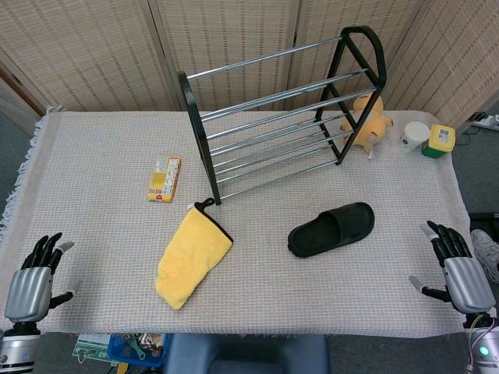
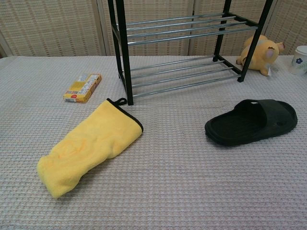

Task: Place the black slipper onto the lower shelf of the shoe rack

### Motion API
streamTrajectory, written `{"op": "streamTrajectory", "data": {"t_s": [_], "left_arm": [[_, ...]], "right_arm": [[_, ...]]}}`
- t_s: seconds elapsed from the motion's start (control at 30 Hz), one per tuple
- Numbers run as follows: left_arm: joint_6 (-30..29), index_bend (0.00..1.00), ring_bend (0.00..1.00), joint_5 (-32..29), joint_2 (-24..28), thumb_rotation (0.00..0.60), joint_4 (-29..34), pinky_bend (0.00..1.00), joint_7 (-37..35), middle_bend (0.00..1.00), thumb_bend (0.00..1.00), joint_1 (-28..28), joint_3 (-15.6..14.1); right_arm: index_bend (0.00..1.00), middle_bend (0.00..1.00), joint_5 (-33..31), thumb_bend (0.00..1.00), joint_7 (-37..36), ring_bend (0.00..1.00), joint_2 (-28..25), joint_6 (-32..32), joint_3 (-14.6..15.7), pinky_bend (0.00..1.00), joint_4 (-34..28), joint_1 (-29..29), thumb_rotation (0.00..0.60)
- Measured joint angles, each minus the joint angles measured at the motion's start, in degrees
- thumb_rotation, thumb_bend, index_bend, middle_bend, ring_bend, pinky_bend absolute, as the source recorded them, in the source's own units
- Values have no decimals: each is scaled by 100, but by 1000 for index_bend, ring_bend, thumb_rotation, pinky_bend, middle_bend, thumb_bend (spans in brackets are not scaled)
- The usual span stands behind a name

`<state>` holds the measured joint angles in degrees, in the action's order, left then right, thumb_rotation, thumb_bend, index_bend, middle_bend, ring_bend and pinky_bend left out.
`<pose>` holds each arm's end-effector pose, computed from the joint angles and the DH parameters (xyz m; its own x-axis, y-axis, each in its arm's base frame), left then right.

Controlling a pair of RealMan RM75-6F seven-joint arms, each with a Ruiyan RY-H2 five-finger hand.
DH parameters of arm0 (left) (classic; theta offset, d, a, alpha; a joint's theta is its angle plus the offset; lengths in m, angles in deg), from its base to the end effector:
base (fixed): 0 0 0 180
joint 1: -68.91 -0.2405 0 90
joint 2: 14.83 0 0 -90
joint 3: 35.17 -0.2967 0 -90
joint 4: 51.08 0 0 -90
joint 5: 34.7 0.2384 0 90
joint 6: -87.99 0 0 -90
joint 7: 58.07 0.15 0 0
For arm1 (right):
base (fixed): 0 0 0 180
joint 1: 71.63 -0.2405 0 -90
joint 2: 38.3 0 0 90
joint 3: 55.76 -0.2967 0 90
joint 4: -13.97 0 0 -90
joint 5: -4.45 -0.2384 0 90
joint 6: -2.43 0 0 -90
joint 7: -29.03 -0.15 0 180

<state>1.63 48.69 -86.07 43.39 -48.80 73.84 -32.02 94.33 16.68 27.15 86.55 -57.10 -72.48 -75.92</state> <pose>-0.3408 0.1921 0.1080 0.3929 -0.0077 0.9195 0.9193 0.0290 -0.3926 -0.3755 -0.1837 0.1433 0.2747 -0.0562 0.9599 -0.9609 -0.0516 0.2719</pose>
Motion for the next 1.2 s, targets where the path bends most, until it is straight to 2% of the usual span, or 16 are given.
{"op": "streamTrajectory", "data": {"t_s": [0.3,0.47,0.53,0.83,1.0,1.2], "left_arm": [[68,226,36,-52,-55,600,-29,239,56,98,290,42,32],[83,227,36,-94,-47,600,-52,239,44,98,290,24,24],[84,230,36,-94,-44,600,-62,239,40,99,290,20,20],[76,234,36,-89,-66,600,-125,239,-69,98,289,-8,0],[38,234,36,-91,-51,600,-167,239,-141,98,290,-54,-16],[10,234,36,-102,-51,600,-233,239,-235,98,290,-115,-48]], "right_arm": [[0,17,-13,216,115,0,23,-60,-56,0,-53,-91,600],[0,17,42,296,318,0,33,-201,-61,0,-123,-213,600],[0,21,75,367,409,0,13,-331,-54,0,-176,-297,600],[0,109,142,703,766,0,-47,-1355,-144,0,-513,-1045,600],[0,193,-53,795,1280,0,83,-2201,-298,0,-712,-1629,600],[0,216,-719,801,2146,0,448,-3062,-529,0,-834,-2265,600]]}}
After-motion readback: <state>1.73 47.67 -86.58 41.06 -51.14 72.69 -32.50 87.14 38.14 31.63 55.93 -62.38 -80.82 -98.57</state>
